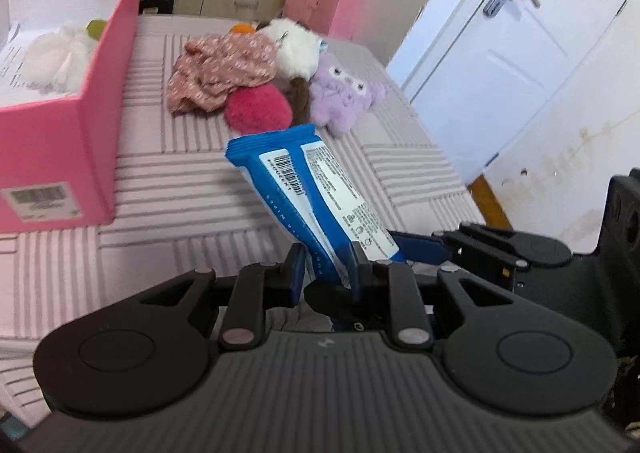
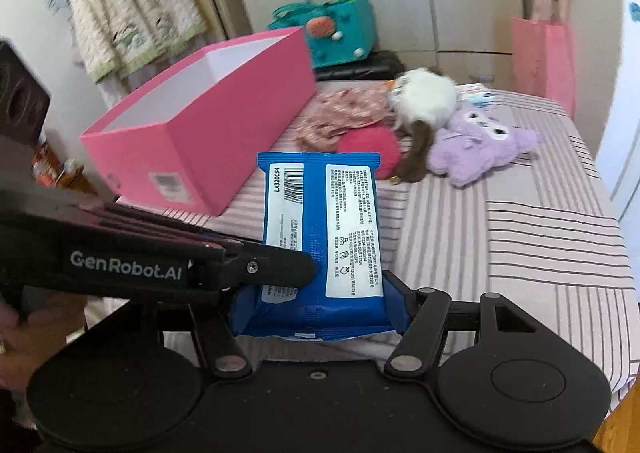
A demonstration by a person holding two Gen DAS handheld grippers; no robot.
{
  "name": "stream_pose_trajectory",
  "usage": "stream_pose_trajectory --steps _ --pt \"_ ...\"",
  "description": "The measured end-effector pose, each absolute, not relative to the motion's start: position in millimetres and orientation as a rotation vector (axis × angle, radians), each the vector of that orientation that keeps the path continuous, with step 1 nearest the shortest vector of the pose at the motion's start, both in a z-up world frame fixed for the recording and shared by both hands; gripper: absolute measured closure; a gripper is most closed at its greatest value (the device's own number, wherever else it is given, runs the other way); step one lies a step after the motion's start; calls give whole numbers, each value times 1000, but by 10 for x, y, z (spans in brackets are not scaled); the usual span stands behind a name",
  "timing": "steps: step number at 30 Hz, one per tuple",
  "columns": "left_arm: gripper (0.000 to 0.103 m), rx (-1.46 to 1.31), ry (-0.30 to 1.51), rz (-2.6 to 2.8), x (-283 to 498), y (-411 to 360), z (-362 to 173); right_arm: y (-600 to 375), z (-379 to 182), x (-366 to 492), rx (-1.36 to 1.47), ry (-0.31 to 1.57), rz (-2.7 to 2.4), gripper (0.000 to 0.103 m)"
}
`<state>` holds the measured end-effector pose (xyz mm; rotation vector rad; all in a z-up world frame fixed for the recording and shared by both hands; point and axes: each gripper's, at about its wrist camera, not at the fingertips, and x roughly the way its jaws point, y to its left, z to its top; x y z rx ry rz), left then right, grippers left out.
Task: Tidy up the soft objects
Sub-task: 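Lift the blue wipes pack with the right gripper over the pink box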
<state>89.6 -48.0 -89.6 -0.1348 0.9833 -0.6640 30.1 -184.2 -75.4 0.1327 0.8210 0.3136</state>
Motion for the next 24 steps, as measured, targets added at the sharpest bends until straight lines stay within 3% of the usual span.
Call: stream_pose_trajectory --steps 14,24 --pt "80 -75 1051 -567 582 106 -421 -1290 -368 177 106 864 492 34" --pt "79 -223 1011 -527 360 578 -44 -1032 117 151 29 862 646 34"
